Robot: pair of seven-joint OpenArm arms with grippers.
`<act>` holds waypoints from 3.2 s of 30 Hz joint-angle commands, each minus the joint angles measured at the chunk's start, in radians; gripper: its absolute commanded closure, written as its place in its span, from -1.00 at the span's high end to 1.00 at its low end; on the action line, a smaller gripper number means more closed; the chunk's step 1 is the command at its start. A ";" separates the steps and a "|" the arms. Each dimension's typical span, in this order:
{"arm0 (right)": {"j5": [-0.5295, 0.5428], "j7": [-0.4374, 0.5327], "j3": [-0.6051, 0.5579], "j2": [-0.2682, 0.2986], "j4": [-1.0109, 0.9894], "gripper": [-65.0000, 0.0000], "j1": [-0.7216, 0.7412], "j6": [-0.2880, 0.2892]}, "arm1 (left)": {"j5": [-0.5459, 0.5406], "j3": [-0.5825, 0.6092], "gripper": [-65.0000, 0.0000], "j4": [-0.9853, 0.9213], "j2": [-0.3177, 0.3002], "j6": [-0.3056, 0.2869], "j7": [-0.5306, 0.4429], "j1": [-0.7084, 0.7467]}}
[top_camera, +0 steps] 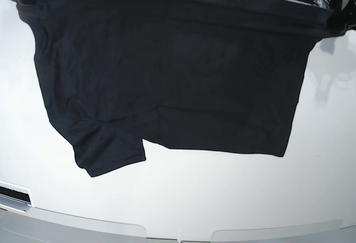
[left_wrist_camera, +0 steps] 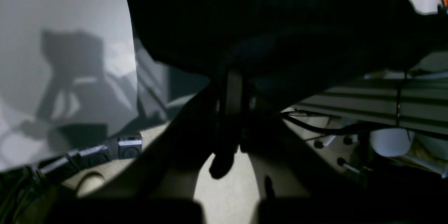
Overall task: Layout the t-shirt on the table in an organized manner, then fold the t-shirt properly
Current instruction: 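Lower the shirt onto the table and open both grippers, then grasp the shoulder edge with the right gripper and pull it outward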
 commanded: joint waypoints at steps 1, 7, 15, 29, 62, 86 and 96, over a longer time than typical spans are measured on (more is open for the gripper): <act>0.008 0.032 -0.001 0.012 0.014 -1.00 -0.011 0.005 | -0.006 -0.012 -1.00 0.008 -0.017 -0.006 -0.018 -0.008; -0.250 0.277 -0.060 0.012 -0.006 -1.00 -0.010 0.005 | 0.193 0.080 -1.00 0.007 -0.018 -0.006 -0.157 -0.060; -0.305 0.298 -0.081 0.011 -0.048 -1.00 0.066 0.005 | 0.378 0.244 -1.00 0.007 -0.017 -0.006 -0.238 -0.180; -0.300 0.299 -0.082 0.011 -0.072 -1.00 0.124 0.005 | 0.417 0.249 -1.00 0.007 -0.014 -0.006 -0.256 -0.272; -0.310 0.241 -0.083 -0.105 -0.369 0.21 0.153 -0.058 | 0.467 0.249 -0.08 0.005 0.002 0.084 -0.309 -0.272; -0.430 0.311 -0.083 -0.105 -0.570 0.21 0.254 -0.073 | 0.451 0.249 -0.08 0.005 0.002 0.084 -0.308 -0.272; -0.331 0.267 -0.174 -0.105 -0.650 0.21 0.252 -0.018 | 0.441 0.249 -0.08 0.005 0.002 0.083 -0.308 -0.272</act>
